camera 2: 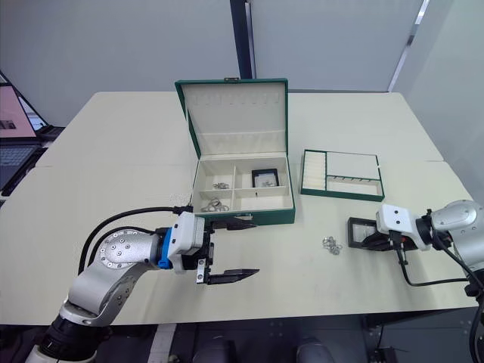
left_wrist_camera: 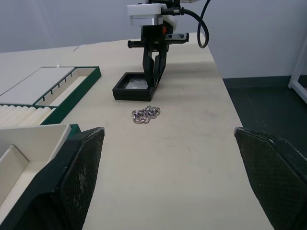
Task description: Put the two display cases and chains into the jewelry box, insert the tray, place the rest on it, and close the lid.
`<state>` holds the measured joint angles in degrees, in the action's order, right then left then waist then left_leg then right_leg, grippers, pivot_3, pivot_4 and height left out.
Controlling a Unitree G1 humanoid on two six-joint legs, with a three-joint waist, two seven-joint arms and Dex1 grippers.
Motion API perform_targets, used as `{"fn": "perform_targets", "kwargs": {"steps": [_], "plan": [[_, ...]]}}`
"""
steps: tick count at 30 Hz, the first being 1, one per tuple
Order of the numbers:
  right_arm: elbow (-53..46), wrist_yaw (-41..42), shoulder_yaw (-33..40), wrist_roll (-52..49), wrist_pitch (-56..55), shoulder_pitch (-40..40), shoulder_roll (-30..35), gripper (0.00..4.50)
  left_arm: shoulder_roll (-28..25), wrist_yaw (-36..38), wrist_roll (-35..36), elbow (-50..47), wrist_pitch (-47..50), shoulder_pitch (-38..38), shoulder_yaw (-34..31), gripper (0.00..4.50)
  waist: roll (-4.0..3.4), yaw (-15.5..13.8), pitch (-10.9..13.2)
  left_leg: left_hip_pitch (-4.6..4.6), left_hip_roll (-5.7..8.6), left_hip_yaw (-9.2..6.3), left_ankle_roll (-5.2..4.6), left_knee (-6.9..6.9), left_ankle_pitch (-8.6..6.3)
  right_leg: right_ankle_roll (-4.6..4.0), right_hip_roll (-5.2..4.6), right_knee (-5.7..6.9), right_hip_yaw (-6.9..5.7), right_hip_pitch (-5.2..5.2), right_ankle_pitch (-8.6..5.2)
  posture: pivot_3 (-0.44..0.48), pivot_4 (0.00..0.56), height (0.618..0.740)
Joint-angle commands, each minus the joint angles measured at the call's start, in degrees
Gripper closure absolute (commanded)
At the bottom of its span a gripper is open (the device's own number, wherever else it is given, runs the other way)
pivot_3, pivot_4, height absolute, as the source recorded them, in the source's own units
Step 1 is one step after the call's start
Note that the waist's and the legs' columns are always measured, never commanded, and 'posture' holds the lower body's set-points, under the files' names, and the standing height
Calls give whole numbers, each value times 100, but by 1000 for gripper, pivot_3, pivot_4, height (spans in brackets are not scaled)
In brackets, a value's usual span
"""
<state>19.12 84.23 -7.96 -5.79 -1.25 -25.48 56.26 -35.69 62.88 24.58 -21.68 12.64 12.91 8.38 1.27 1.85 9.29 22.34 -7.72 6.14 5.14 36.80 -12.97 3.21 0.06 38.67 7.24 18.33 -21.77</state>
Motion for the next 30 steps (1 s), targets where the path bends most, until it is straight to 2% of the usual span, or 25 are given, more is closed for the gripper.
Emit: {"fn": "perform_targets", "kwargs": {"steps": [1,8,11,14,20,26,30], "plan": [[-350,102,230,-184,163,-116,184,4470,49,-146,32,-149,-10,-4,-69,0,0,0,0,0,0,0,0,0,0,0,0,0,0,0,0,0,150,740],[-1187,637,369,-832,1305,-589,501,4470,158,-850,239,-512,203,-369,-553,0,-5,11,3,-1,-1,-1,-1,-2,0,0,0,0,2,0,0,0,150,740],[-1482,821,46,-1389,1882,-1043,849,4470,236,-1311,208,-720,209,-699,-911,0,-10,15,6,-2,-1,-4,-1,-4,-1,0,-1,-4,1,-2,0,0,150,740],[-1280,827,-490,-1576,2008,-1809,863,4470,258,-1695,155,-953,266,-943,-1144,0,-9,16,7,-3,-2,-6,-6,-6,-4,-1,-2,-8,0,-3,0,0,150,740],[-519,827,-1269,-1924,2196,-3378,86,4470,495,-2313,301,-1404,337,-1551,-1519,0,-8,40,10,-16,-1,4,-30,-5,-19,-1,-8,-11,6,-8,-1,0,150,740],[212,826,-1727,-1592,2400,-4373,-868,4470,802,-2782,193,-1750,246,-2306,-1616,0,-8,74,11,-17,-2,10,-31,-8,-20,-2,-10,-14,8,-5,-1,0,150,740],[621,811,-2035,-1079,2666,-4739,-1490,4470,932,-2992,235,-1695,244,-2239,-1673,0,-8,58,12,-18,-3,6,-32,-11,-20,-3,-10,-10,-2,-3,-2,0,150,740]]}}
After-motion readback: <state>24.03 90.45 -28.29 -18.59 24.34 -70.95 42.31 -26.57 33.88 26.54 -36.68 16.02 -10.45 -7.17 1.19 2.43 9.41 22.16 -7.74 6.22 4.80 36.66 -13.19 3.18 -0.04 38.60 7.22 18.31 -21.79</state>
